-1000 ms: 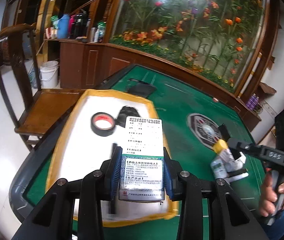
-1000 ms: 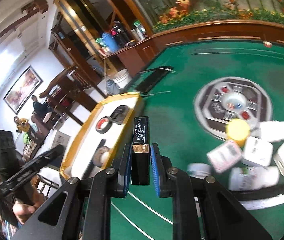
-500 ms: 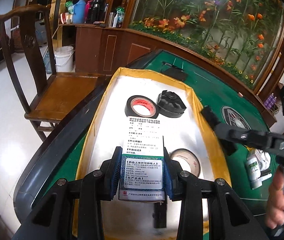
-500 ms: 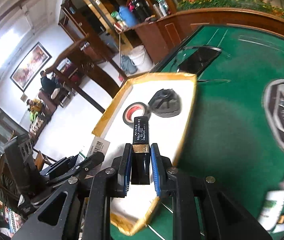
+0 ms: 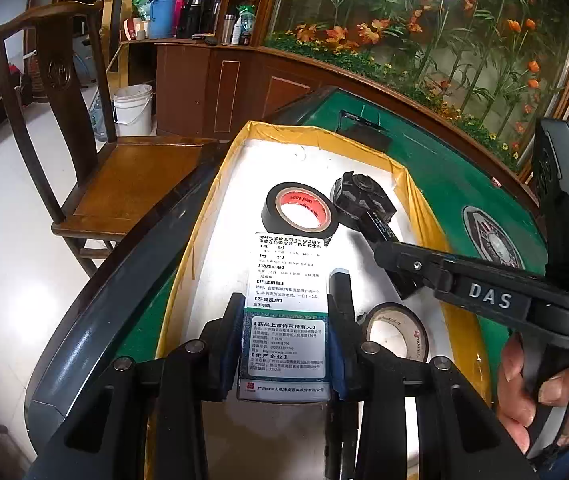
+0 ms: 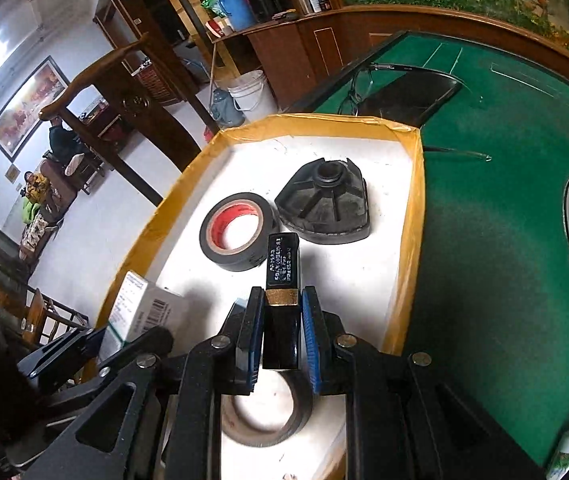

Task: Organize rigid objects
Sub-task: 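Open both tools to drop the box and tube into the tray, then grasp the green-labelled white bottle with the left tool while the right tool grasps a black marker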

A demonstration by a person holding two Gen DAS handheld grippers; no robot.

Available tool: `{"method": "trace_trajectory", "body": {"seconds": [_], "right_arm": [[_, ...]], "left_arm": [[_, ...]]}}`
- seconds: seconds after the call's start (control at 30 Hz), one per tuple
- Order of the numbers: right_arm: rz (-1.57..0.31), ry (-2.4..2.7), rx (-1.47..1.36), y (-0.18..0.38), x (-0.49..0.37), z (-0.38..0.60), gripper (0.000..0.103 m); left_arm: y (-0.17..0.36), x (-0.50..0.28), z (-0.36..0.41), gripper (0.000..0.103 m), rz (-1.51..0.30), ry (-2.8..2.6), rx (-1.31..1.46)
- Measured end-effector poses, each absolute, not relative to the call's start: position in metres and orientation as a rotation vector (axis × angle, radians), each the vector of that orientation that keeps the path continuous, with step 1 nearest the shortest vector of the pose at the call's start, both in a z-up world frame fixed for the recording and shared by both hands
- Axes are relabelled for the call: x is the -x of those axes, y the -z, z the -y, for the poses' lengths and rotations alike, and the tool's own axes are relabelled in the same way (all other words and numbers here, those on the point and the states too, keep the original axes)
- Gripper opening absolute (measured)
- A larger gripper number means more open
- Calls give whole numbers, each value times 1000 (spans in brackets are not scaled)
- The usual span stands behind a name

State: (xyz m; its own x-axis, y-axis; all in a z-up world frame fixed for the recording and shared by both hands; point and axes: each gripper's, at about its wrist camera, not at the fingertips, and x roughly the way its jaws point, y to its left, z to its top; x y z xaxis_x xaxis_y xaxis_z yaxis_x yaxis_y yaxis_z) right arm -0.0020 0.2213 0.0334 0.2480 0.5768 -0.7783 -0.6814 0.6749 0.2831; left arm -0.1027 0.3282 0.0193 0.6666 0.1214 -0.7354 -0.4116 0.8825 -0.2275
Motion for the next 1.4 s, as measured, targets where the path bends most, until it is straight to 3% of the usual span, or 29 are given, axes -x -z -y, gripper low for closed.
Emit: {"method": "trace_trajectory", "body": {"seconds": [0.07,0.17,0.23,0.27,0.3,0.37,1.0,1.4], "right_arm": [[-996,-852,137,-33,2,-225,18],[-992,-843,139,-32,1,-225,18],[-992,-853,153,-33,0,-226,24],[-989,-865,155,-34,1,-226,29],[-982,-872,155,-36,3,-225,42],[-950,-887,146,-41,7,-222,51],[-834,-906,-35,-85,19,-95,52],[-835,-650,-159,-64,-22,103,51]], "left_arm": [[-19,101,-326,40,-793,-319,377],[-19,99,-323,55,-798,-307,369],[-21,99,-318,79,-795,-306,354],[-21,99,-317,82,-793,-309,350],[-22,100,-316,82,-789,-311,349],[-24,102,-315,82,-784,-309,360],[-65,102,-225,82,-745,-180,280],[-60,58,-130,82,-839,63,286]]}}
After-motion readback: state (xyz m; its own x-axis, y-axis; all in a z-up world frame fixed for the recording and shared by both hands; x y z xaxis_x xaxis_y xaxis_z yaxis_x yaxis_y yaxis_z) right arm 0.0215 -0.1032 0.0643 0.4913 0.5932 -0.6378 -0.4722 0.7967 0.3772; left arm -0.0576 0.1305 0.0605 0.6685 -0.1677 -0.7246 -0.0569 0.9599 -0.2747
